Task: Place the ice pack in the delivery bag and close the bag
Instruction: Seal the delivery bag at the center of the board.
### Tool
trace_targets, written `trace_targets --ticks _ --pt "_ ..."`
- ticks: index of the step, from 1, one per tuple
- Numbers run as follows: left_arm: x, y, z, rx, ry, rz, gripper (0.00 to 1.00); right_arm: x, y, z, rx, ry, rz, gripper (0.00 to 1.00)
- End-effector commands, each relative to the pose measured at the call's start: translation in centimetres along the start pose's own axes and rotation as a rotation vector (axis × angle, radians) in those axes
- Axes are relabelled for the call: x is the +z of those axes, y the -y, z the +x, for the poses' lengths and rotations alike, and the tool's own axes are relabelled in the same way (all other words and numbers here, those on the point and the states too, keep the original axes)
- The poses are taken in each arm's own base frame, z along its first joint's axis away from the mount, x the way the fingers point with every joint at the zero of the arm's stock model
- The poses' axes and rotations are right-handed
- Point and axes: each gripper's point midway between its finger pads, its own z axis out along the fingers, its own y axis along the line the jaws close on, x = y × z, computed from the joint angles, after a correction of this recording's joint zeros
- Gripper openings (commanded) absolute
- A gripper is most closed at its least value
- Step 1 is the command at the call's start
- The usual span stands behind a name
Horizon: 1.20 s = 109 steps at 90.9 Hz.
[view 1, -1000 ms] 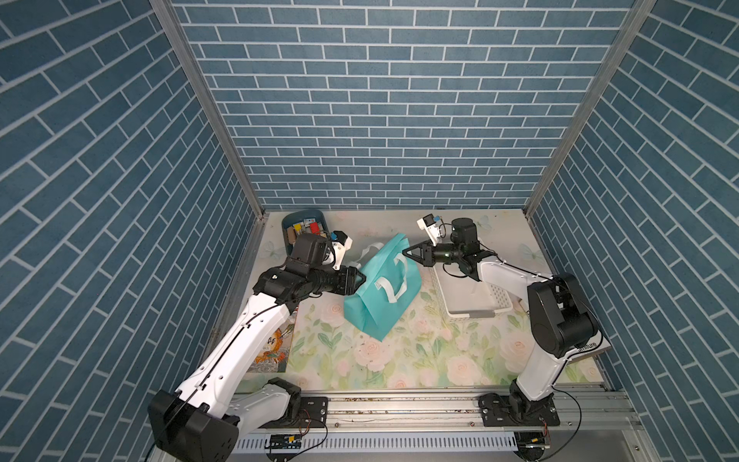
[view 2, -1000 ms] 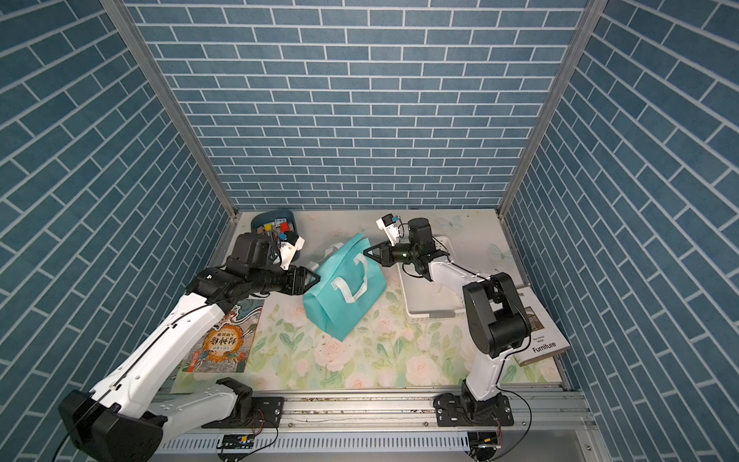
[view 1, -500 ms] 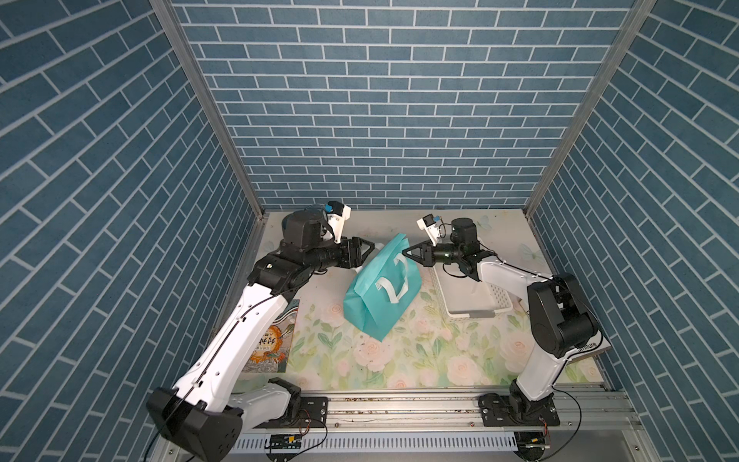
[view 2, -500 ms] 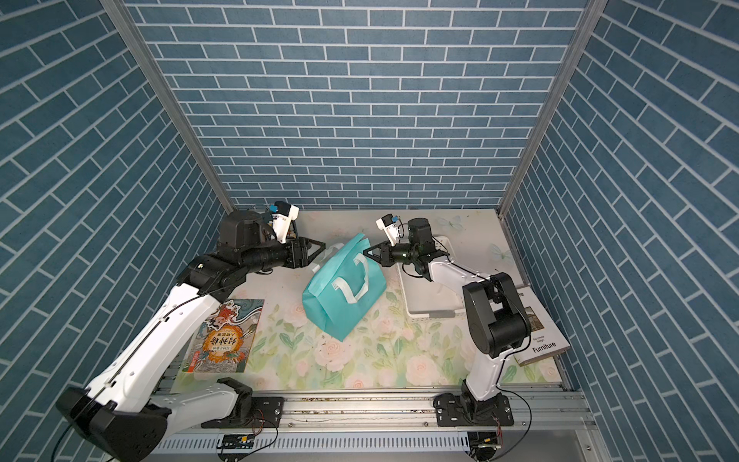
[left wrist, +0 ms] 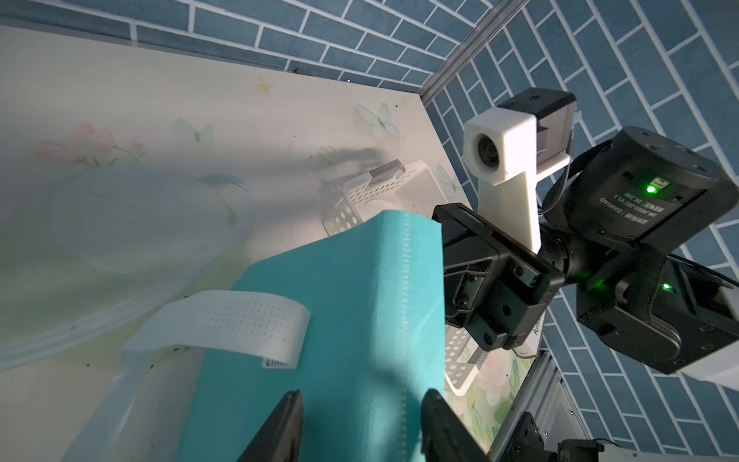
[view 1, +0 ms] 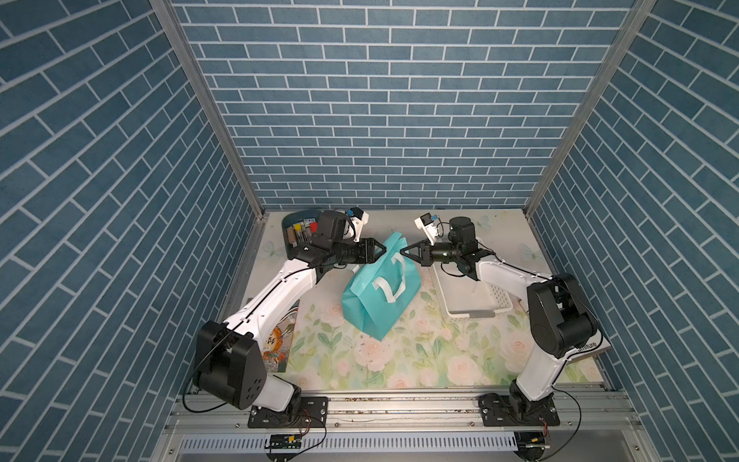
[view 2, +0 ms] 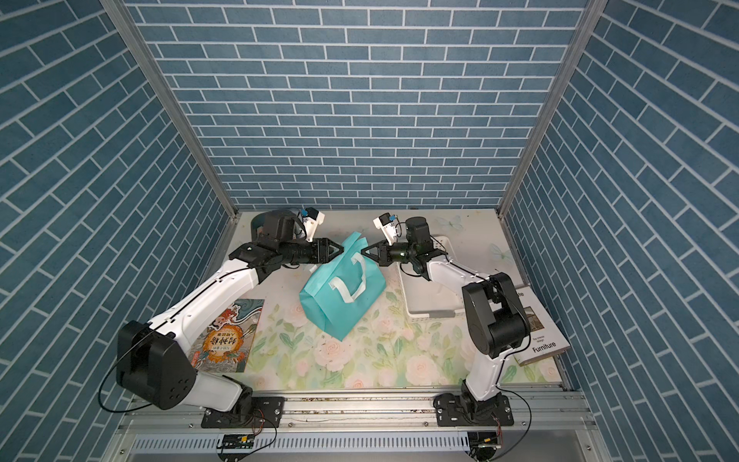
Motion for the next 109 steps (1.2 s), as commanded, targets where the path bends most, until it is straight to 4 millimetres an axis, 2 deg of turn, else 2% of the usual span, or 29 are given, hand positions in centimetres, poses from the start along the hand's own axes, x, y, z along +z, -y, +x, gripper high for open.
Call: trace_targets --ticks 1,11,23,46,52,66,83,100,109 --pt "-0.5 2.1 -0.5 0.019 0.043 0.098 0.49 0.2 -1.1 -1.4 -0.009 0.013 -0.015 0.00" --pt "-0.5 2.2 0.3 0.013 0.026 0.109 0.43 0.5 -1.3 -1.6 -0.010 0.011 -0.018 0.00" --pt "-0.3 2.5 1.3 0.009 0.003 0.123 0.43 0.9 -1.3 -1.7 -0.009 0.004 -0.024 0.00" --pt "0.0 3.6 1.8 0.016 -0.006 0.141 0.42 1.6 -1.3 -1.8 -0.003 -0.008 -0.027 0.00" --pt "0.2 3.6 2.0 0.013 -0.015 0.139 0.41 1.5 -1.3 -2.0 -0.006 -0.005 -0.025 0.00" --pt "0.9 2.8 2.8 0.004 -0.054 0.107 0.33 1.4 -1.7 -2.9 -0.017 0.006 -0.023 0.00" --pt "1.7 1.8 3.7 0.012 -0.117 0.049 0.32 1.1 -2.6 -4.1 -0.042 0.027 -0.028 0.00" --pt "1.8 1.0 3.7 0.018 -0.138 -0.004 0.21 1.1 -3.0 -4.3 -0.047 0.028 -0.032 0.00" --pt "1.8 0.7 3.5 0.016 -0.139 -0.026 0.11 1.1 -3.0 -4.1 -0.046 0.028 -0.028 0.00"
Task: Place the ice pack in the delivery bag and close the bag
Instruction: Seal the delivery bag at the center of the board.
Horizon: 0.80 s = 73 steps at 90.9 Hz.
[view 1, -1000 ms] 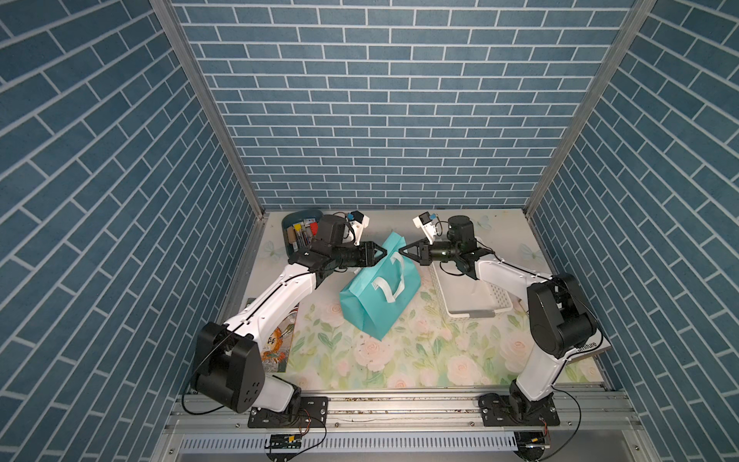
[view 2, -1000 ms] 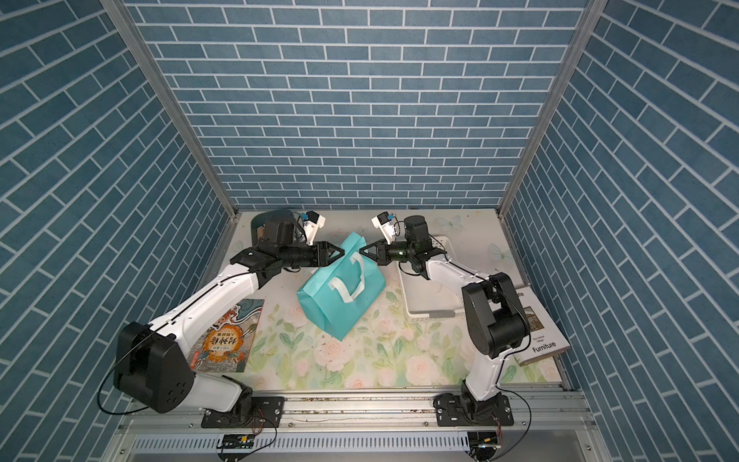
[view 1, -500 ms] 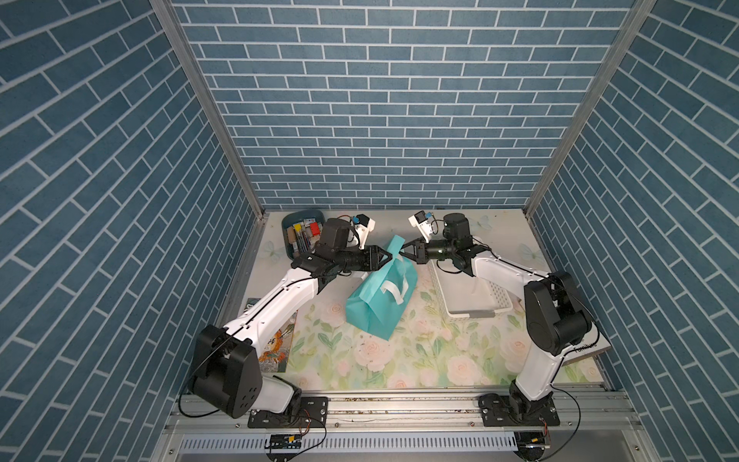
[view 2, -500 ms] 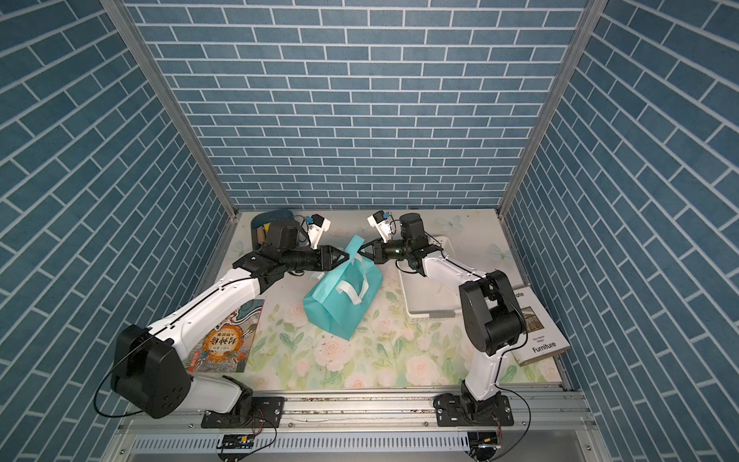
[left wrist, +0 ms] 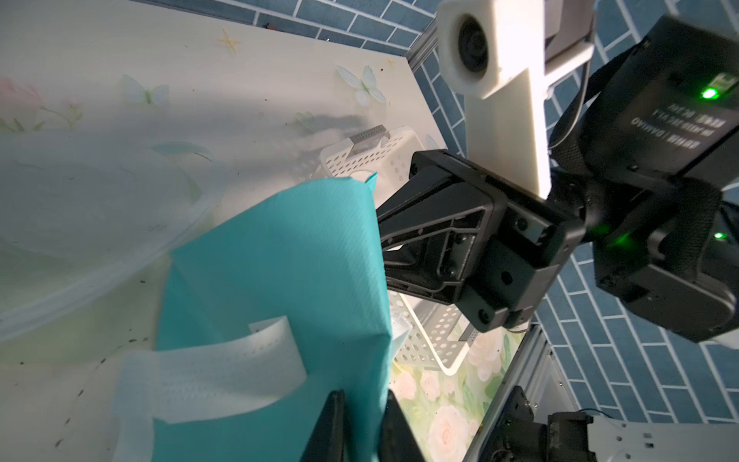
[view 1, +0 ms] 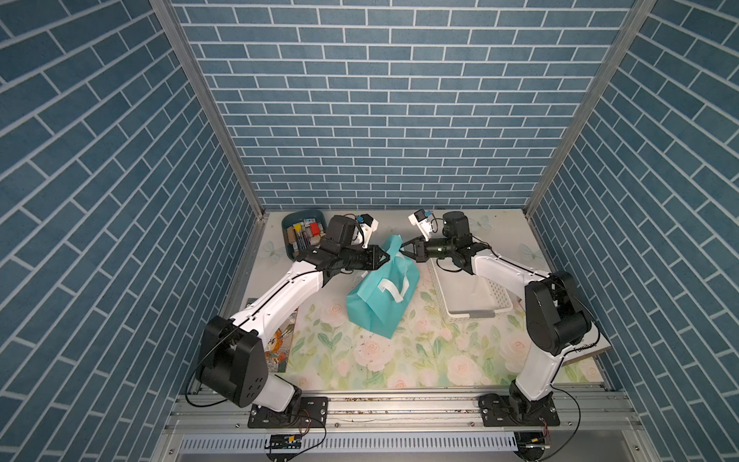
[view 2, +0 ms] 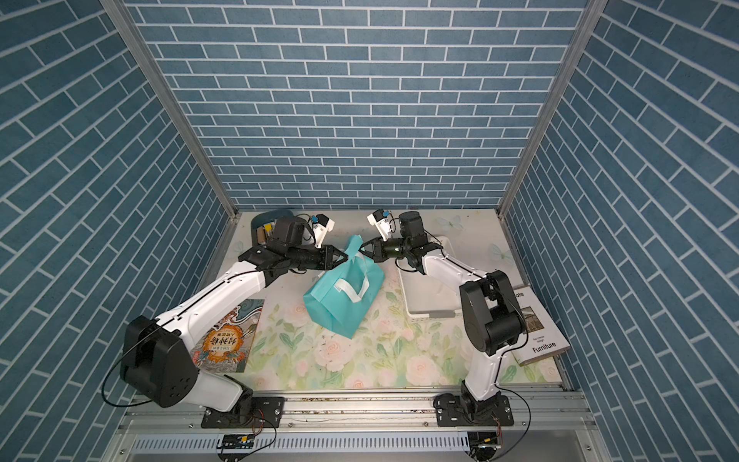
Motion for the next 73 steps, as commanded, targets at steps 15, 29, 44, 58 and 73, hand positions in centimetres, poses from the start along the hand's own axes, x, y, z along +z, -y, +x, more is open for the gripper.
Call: trace_targets --ticks 15,29,44,58,73 --pt "0.2 -0.5 0.9 -0.005 -0.057 -0.067 0.00 -0.4 -2.3 -3.0 -0.068 0.063 -0.027 0.00" --pt "-0.6 -0.7 -0.1 -0.012 -0.004 -0.117 0.00 -0.5 -2.3 -2.9 -0.062 0.059 -0.013 0.00" --pt "-0.5 -0.4 -0.3 -0.036 -0.018 -0.117 0.03 -1.0 -2.4 -2.6 -0.063 0.066 0.006 0.00" --pt "-0.4 -0.3 -0.9 -0.035 -0.016 -0.124 0.54 -1.0 -2.4 -2.4 -0.061 0.062 0.006 0.00" --pt "0.3 -0.2 -2.6 -0.044 0.002 -0.131 0.60 -0.9 -2.5 -2.4 -0.059 0.059 -0.001 0.00"
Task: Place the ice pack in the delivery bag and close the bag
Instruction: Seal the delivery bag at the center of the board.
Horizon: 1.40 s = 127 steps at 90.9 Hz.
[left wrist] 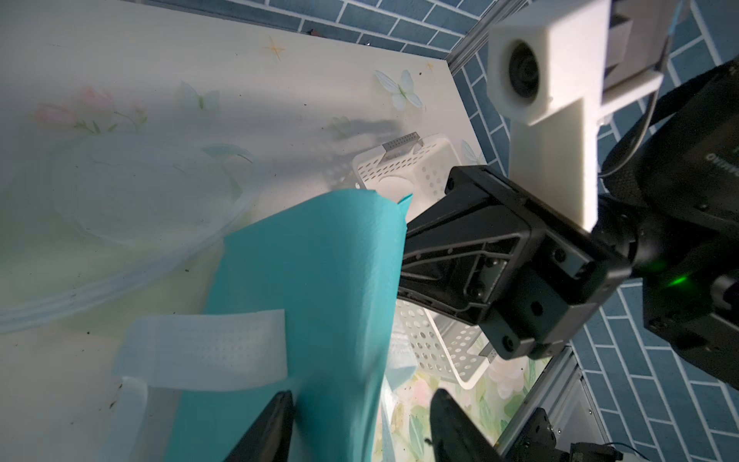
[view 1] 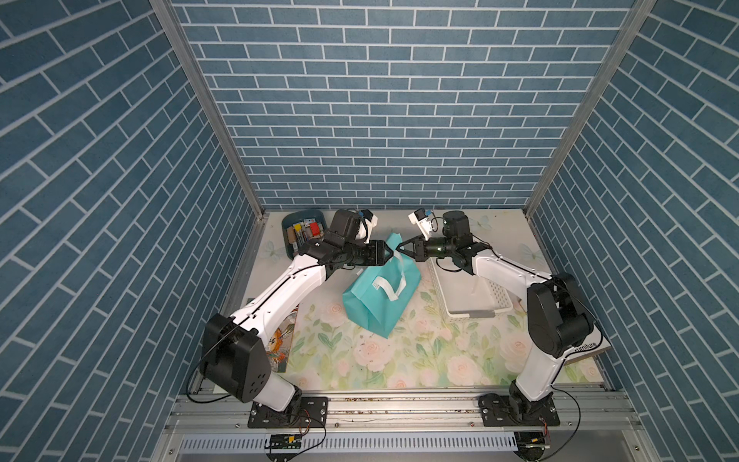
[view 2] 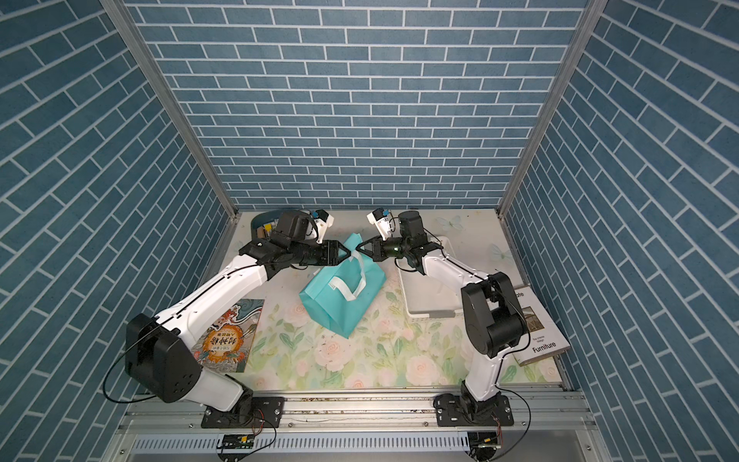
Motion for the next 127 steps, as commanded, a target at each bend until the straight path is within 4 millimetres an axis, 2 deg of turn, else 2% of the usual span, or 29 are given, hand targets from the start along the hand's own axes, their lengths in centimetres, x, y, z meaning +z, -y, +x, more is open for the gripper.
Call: trace_targets --ticks 1,15,27,34,40,51,73,83,86,93,107,115,119,124,127 --pt "0.8 0.1 -1.0 -0.009 -0.005 -0.016 0.60 -0.8 -2.2 -2.0 -0.047 0.046 -0.029 0.00" --pt "2.0 0.6 -2.2 -0.009 -0.010 0.010 0.56 -0.4 -2.4 -1.7 -0.046 0.037 -0.044 0.00" --pt "3.0 0.5 -2.7 0.003 -0.027 0.007 0.45 -0.2 -2.8 -1.7 -0.049 0.032 -0.054 0.00" --pt "3.7 0.4 -2.7 0.008 -0.049 0.004 0.34 -0.2 -3.0 -1.7 -0.055 0.032 -0.060 0.00" --pt "4.0 0.3 -2.8 0.009 -0.059 0.005 0.19 -0.1 -3.2 -1.6 -0.055 0.029 -0.065 0.00" --pt "4.3 0.5 -2.5 0.011 -0.073 0.024 0.00 0.0 -3.4 -1.8 -0.060 0.031 -0.067 0.00" --pt "3.0 0.7 -2.4 0.023 -0.030 0.012 0.00 0.0 -3.7 -2.2 -0.072 0.037 -0.066 0.00" --pt "2.8 1.5 -2.5 0.025 -0.033 0.050 0.00 0.0 -3.9 -2.3 -0.077 0.039 -0.064 0.00" --pt "2.9 1.5 -2.4 0.023 -0.042 0.050 0.09 0.0 -3.9 -2.2 -0.076 0.038 -0.065 0.00" --pt "3.5 1.2 -2.0 0.018 -0.068 0.043 0.22 0.1 -3.9 -2.0 -0.073 0.032 -0.069 0.00" --pt "4.3 1.2 -1.9 0.017 -0.089 0.059 0.31 0.7 -4.6 -1.5 -0.090 0.012 -0.082 0.00" --pt "4.4 1.3 -2.2 0.023 -0.086 0.058 0.28 0.9 -4.9 -1.3 -0.095 0.001 -0.087 0.00" --pt "4.5 1.2 -2.3 0.024 -0.087 0.055 0.18 1.0 -4.9 -1.3 -0.093 -0.001 -0.089 0.00" --pt "4.6 1.2 -2.4 0.027 -0.091 0.054 0.01 1.0 -5.0 -1.3 -0.095 -0.001 -0.089 0.00" --pt "4.7 1.1 -2.3 0.025 -0.095 0.048 0.00 1.0 -5.0 -1.4 -0.097 0.001 -0.087 0.00"
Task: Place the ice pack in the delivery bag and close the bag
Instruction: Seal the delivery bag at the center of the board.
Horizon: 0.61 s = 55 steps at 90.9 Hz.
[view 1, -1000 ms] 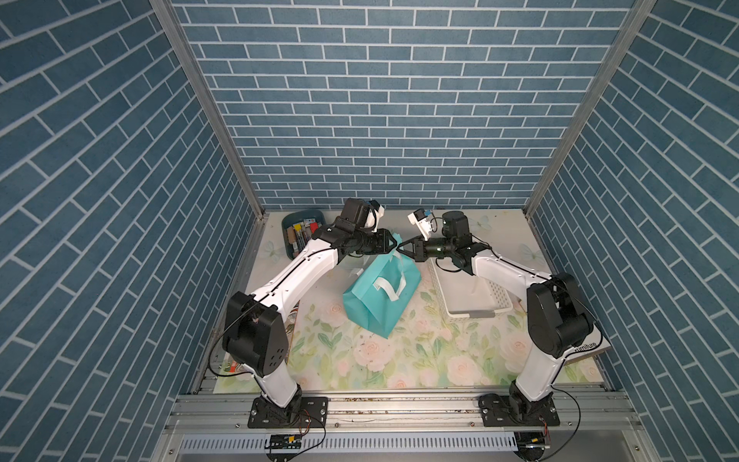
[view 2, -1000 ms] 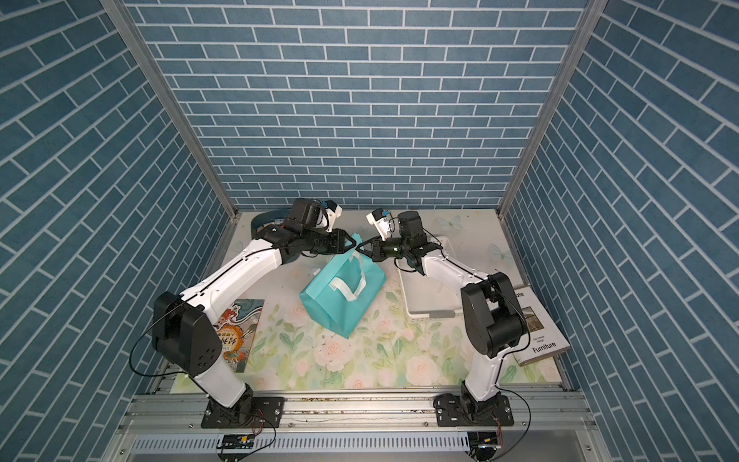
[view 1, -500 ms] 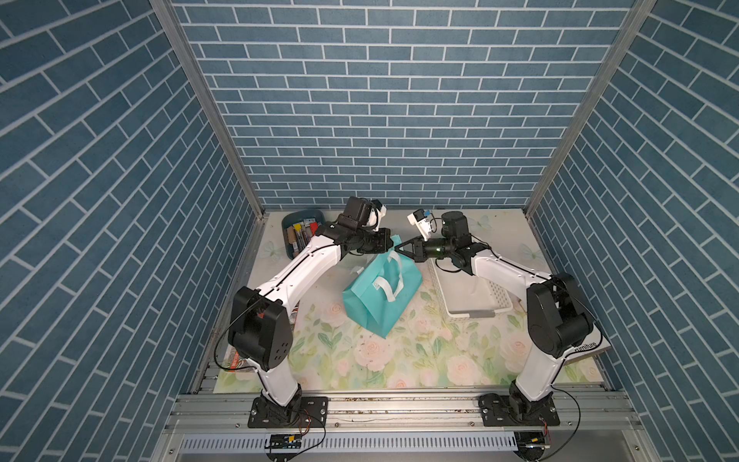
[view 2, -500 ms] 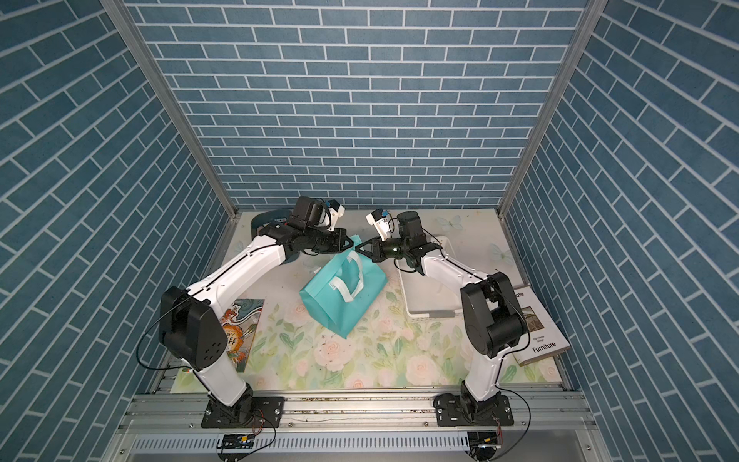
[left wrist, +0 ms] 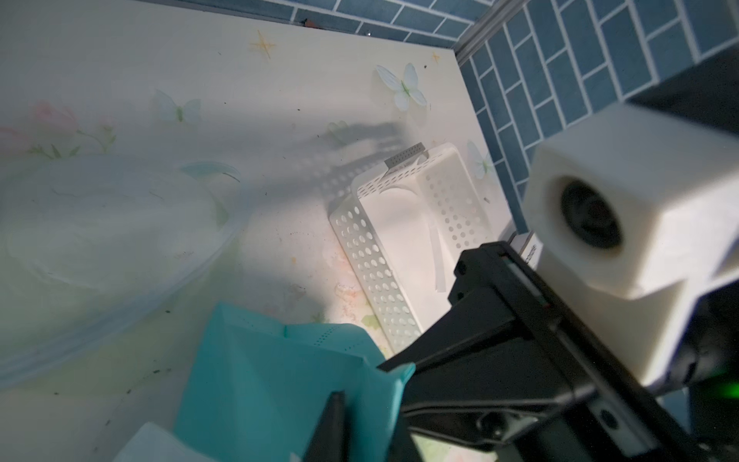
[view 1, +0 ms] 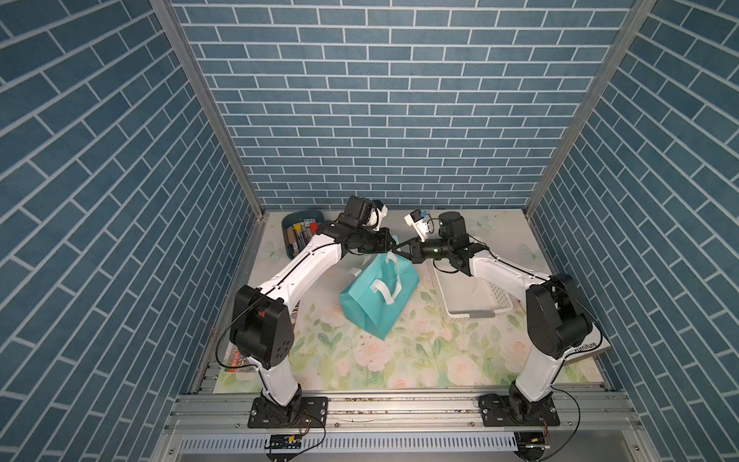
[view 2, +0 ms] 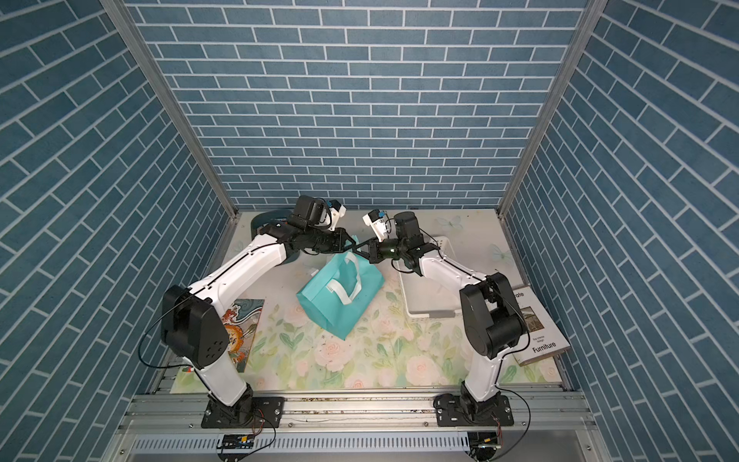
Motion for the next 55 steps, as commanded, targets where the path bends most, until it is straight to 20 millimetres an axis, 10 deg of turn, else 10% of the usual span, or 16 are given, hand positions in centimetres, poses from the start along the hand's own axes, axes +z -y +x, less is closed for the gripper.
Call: trace_targets --ticks 1,37,45,55 --pt "0.7 1.1 0.0 0.015 -0.023 0.037 0.00 0.0 -4.0 -1.9 -0.091 0.020 -0.082 0.00" --pt "-1.5 -0.3 -1.4 -0.014 0.061 -0.101 0.00 -1.7 -4.2 -2.2 -0.108 0.059 -0.010 0.35" --pt "-1.5 -0.2 -0.5 -0.016 0.025 -0.087 0.41 -2.1 -3.9 -1.6 -0.105 0.055 0.017 0.37" --pt "-2.6 -0.5 0.1 0.005 0.016 -0.125 0.65 -2.8 -3.1 -0.7 -0.091 0.050 0.054 0.37"
